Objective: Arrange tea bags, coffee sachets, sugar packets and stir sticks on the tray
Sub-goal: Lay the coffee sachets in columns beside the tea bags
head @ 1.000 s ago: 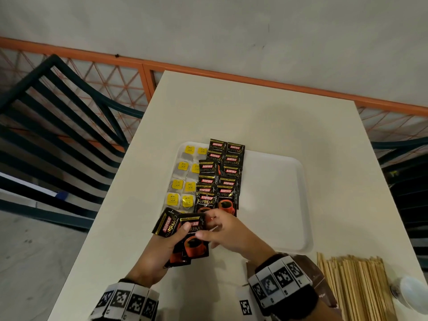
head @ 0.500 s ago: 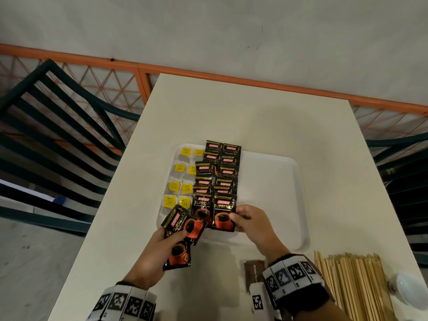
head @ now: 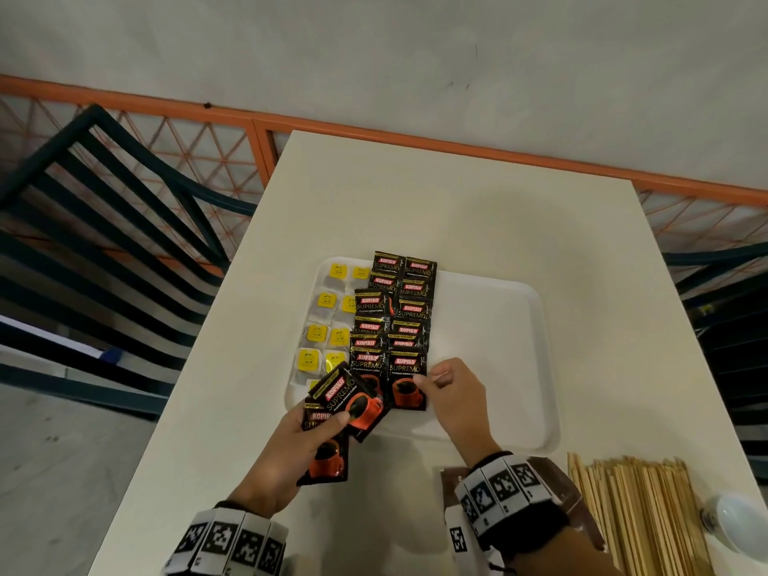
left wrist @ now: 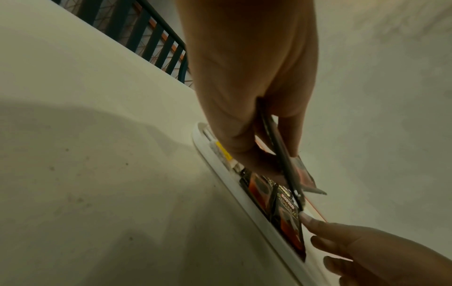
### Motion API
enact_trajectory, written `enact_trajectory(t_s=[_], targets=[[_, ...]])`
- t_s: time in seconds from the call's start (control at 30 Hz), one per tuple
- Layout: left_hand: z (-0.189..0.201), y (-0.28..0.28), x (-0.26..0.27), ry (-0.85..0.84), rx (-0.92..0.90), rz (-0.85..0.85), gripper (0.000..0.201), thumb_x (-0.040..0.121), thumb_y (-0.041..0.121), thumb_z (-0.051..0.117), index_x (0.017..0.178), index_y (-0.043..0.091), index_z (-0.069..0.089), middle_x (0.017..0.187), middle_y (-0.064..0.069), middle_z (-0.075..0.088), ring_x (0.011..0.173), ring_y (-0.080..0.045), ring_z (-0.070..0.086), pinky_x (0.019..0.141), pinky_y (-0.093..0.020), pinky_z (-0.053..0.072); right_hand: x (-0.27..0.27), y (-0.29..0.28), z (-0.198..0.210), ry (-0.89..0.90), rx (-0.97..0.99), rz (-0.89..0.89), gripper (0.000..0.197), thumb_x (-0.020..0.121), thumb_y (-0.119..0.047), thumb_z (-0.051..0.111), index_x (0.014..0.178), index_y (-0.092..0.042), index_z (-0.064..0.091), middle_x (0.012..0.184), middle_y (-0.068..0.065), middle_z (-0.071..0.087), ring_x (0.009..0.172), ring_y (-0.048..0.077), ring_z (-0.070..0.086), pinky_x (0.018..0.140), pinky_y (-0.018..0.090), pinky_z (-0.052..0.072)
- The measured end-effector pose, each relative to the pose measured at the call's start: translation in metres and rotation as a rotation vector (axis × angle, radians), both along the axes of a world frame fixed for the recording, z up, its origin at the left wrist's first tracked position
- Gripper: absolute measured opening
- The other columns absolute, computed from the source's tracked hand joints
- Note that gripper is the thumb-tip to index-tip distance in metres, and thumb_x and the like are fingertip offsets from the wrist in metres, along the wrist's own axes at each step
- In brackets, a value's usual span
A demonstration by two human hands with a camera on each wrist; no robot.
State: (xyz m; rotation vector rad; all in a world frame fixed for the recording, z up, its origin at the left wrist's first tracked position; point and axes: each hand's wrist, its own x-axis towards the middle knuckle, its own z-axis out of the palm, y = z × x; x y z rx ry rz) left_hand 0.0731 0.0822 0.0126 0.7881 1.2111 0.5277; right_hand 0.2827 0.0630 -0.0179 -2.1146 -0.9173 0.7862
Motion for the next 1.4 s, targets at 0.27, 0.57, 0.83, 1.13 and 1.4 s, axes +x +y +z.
enact_trajectory(t_s=[0.27, 0.57, 0.83, 1.13, 1.4], targets=[[-0.005, -0.001, 0.002, 0.056, 0.067, -0.066, 0.026, 0.082, 0.011, 0.066, 0.107, 0.017, 0.064, 0.092, -0.006, 0.075, 0.087, -0.022, 0.07, 0.075, -0.031, 0.052, -0.021, 0.0, 0.03, 0.197, -0.001, 0.479, 0.014, 0.088, -0.029, 0.061, 0.099, -0.022, 0.066, 0.092, -0.007, 0.065, 0.087, 0.006, 0.06, 0.075, 0.015, 0.044], [-0.005, 0.004, 0.007, 0.057, 0.095, -0.046, 0.027, 0.09, -0.001, 0.049, 0.104, 0.019, 0.061, 0.097, -0.008, 0.071, 0.083, -0.017, 0.07, 0.065, -0.023, 0.055, -0.004, -0.014, 0.018, 0.305, -0.064, 0.339, 0.004, 0.088, -0.016, 0.061, 0.086, -0.017, 0.058, 0.069, -0.007, 0.058, 0.053, -0.004, 0.053, 0.052, 0.008, 0.04], [-0.004, 0.022, 0.021, 0.208, 0.374, -0.037, 0.017, 0.081, -0.001, 0.065, 0.074, 0.011, 0.055, 0.074, 0.001, 0.064, 0.066, -0.009, 0.067, 0.057, -0.018, 0.051, 0.014, -0.022, 0.002, 0.235, -0.116, 0.186, 0.011, 0.084, -0.014, 0.066, 0.082, -0.022, 0.059, 0.078, -0.003, 0.065, 0.068, 0.007, 0.057, 0.061, 0.017, 0.04], [-0.019, 0.031, 0.034, 0.52, 0.572, -0.164, 0.014, 0.076, 0.015, 0.074, 0.079, 0.012, 0.06, 0.079, -0.004, 0.066, 0.074, -0.018, 0.062, 0.065, -0.022, 0.047, 0.007, -0.025, 0.001, 0.095, -0.127, 0.176, 0.015, 0.08, -0.016, 0.072, 0.088, -0.015, 0.059, 0.077, -0.005, 0.06, 0.071, 0.006, 0.055, 0.058, 0.008, 0.039], [-0.018, 0.028, 0.037, 0.708, 0.751, -0.212, 0.043, 0.076, 0.019, 0.074, 0.114, 0.009, 0.055, 0.095, -0.002, 0.049, 0.068, -0.007, 0.045, 0.066, -0.018, 0.038, 0.002, -0.025, 0.005, 0.066, -0.099, 0.153, 0.019, 0.08, -0.013, 0.072, 0.09, -0.013, 0.055, 0.063, -0.01, 0.052, 0.056, 0.0, 0.049, 0.052, 0.004, 0.041]])
